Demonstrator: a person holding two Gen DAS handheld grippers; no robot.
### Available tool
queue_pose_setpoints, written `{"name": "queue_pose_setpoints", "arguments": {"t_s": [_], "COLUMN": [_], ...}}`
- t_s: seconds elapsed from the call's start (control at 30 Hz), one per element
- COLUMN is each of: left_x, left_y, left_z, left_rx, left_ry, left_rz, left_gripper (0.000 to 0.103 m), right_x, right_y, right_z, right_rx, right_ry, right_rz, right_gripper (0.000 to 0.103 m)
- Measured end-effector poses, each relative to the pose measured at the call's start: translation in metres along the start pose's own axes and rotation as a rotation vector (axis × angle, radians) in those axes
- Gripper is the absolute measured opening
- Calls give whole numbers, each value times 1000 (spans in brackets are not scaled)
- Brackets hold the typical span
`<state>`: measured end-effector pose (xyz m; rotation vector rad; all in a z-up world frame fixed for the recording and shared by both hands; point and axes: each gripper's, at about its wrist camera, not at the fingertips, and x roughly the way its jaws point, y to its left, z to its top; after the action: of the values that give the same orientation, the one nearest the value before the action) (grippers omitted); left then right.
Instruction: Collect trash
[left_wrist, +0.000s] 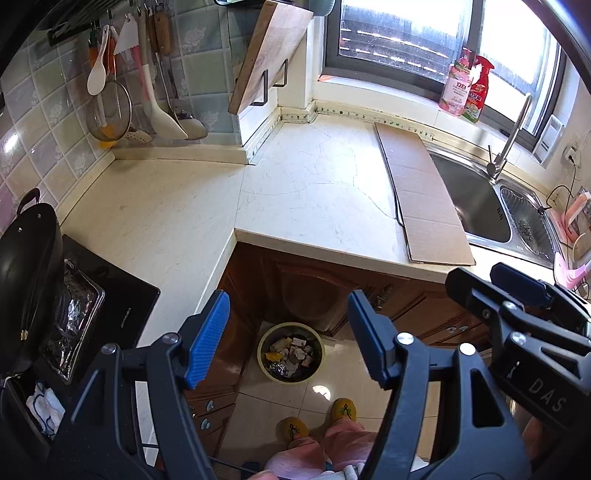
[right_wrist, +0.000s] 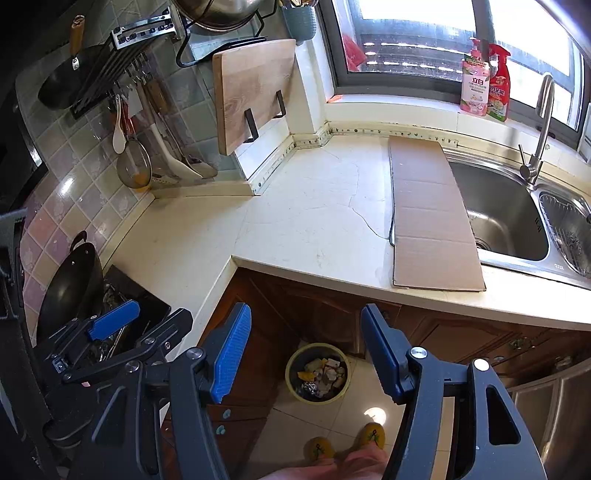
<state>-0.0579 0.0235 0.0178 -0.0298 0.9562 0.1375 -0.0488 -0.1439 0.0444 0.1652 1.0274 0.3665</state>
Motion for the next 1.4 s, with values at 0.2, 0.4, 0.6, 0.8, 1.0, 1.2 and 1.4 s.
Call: {"name": "queue_pose_setpoints", "arguments": {"t_s": [0.2,0.4,0.6,0.8,1.0,1.2,1.4], "left_x": [-1,-2,-4,-6,-6,-7,-7], "left_y": [1,1,4,4,6,8,7], "left_z": [2,3,6,5,6,7,7], "left_rx": [4,9,15,20,27,31,33], "left_ry": [-9,-15,-26,-36,-51,-57,-57], "left_rz": [-6,-4,-4,-1,-2,-3,-3], "left_gripper": [64,64,64,64,64,64,64], "right_x": [-1,-2,-3,-4,-6,-6,-6], "right_y": [0,1,1,3,6,7,7], "right_z": [-1,-3,-3,-5,-5,-6,-8], "right_rx": [5,9,11,14,12,14,14], "right_ry": [-9,-19,-32,-40,-51,-52,-53], "right_rz": [-5,-7,-7,-9,-16,-18,-18], "right_gripper": [63,63,63,63,63,63,63]}}
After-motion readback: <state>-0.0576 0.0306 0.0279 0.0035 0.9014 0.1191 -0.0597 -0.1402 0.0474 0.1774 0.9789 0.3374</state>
